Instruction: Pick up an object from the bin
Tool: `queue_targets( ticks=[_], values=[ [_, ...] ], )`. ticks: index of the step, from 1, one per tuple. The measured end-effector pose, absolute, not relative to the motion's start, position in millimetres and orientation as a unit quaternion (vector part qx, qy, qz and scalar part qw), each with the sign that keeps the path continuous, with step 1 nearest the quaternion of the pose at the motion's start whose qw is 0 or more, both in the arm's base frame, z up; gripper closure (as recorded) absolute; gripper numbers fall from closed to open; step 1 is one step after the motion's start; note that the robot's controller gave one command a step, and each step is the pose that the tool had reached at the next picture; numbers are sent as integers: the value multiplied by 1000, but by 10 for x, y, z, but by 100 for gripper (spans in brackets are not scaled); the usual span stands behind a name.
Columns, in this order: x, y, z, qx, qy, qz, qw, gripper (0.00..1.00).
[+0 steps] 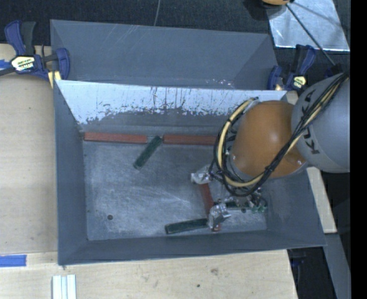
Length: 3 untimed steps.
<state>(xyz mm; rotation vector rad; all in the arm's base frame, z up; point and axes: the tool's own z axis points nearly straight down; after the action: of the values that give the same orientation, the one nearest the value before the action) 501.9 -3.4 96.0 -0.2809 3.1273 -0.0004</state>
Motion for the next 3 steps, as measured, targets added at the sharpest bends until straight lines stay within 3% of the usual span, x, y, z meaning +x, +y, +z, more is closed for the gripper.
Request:
queue_targets(
  ticks=[1,2,3],
  values=[
    [4955,6,898,-26,1000,-2,2,0],
    [4877,147,793,-116,993,-3,-10,100],
    [4881,150,793,-116,993,-3,-9,100]
  ],
)
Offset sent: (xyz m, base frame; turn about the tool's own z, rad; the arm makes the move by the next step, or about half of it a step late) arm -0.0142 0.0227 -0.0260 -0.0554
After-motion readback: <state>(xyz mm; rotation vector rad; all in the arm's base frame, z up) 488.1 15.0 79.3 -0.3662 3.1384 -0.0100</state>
